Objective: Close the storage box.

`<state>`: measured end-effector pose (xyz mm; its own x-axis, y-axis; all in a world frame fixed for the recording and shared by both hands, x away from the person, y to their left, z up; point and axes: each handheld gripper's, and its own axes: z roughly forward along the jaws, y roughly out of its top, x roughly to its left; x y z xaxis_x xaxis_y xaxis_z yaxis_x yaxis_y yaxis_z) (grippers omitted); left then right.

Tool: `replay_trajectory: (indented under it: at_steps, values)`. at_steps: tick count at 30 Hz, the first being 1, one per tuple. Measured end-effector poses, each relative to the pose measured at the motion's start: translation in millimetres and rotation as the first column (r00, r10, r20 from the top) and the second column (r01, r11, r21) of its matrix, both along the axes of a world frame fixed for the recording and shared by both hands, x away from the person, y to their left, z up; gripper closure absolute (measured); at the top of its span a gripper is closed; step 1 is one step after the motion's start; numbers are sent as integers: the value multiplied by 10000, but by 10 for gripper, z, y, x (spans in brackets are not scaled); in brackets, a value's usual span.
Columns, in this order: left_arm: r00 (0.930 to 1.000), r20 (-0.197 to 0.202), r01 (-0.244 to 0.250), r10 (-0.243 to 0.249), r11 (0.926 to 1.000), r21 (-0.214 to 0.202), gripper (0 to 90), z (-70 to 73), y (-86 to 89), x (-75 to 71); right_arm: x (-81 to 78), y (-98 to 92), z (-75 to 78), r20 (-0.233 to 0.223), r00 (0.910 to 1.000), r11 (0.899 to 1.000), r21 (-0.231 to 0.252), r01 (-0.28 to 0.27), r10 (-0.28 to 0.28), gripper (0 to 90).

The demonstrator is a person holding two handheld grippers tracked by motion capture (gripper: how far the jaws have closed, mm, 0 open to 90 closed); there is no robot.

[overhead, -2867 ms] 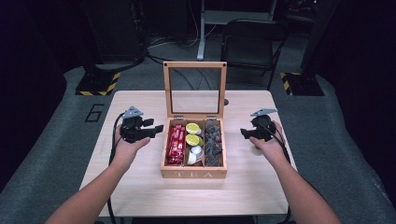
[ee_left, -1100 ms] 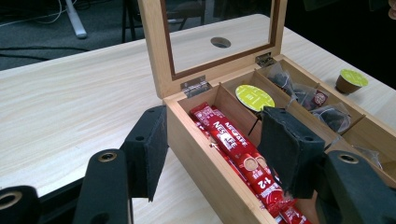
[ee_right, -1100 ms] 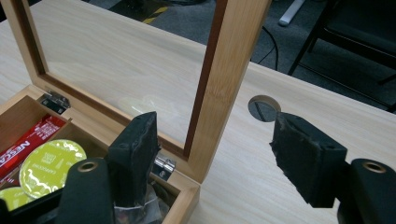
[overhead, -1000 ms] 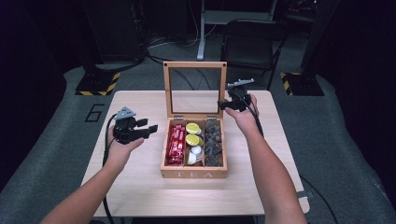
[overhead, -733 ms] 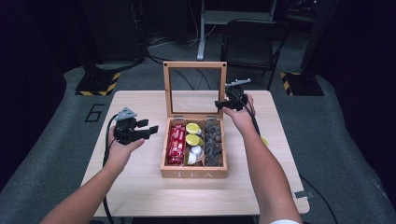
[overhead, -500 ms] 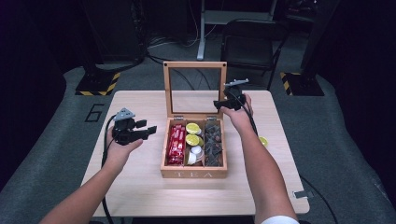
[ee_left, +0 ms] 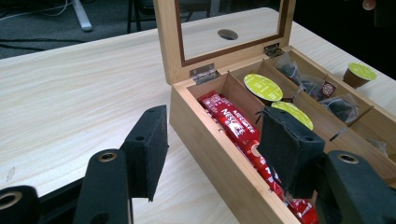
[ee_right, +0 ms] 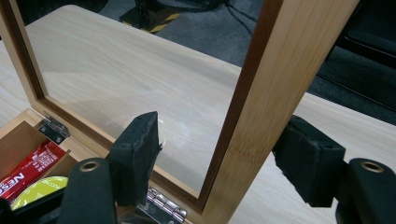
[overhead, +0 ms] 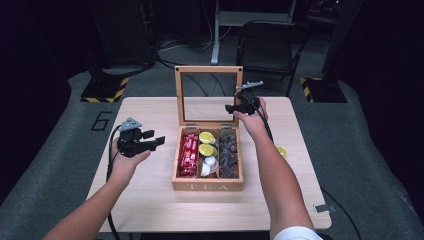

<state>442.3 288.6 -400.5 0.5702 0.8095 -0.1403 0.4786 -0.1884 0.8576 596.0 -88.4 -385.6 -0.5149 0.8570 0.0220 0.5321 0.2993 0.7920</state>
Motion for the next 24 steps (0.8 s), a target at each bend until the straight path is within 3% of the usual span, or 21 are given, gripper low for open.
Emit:
replay_trajectory:
  at_steps: [9,14,18,24]
  values:
    - [10000,-56,-37,37,10000,-6,422,2,14,-6,15,-26,8,47,9999,9999,-51,-164,165,346]
    - [10000,0,-64,64,10000,-3,422,-3,10,-11,18,-68,25,-18,10000,10000,56,-16,16,455]
    - [9999,-60,-88,89,10000,34,422,1,28,-20,21,-105,40,-240,9989,9982,430,420,-410,573]
    - [9999,-33,-125,125,9999,70,423,8,29,-32,16,-115,52,-238,9988,9986,282,443,-436,602]
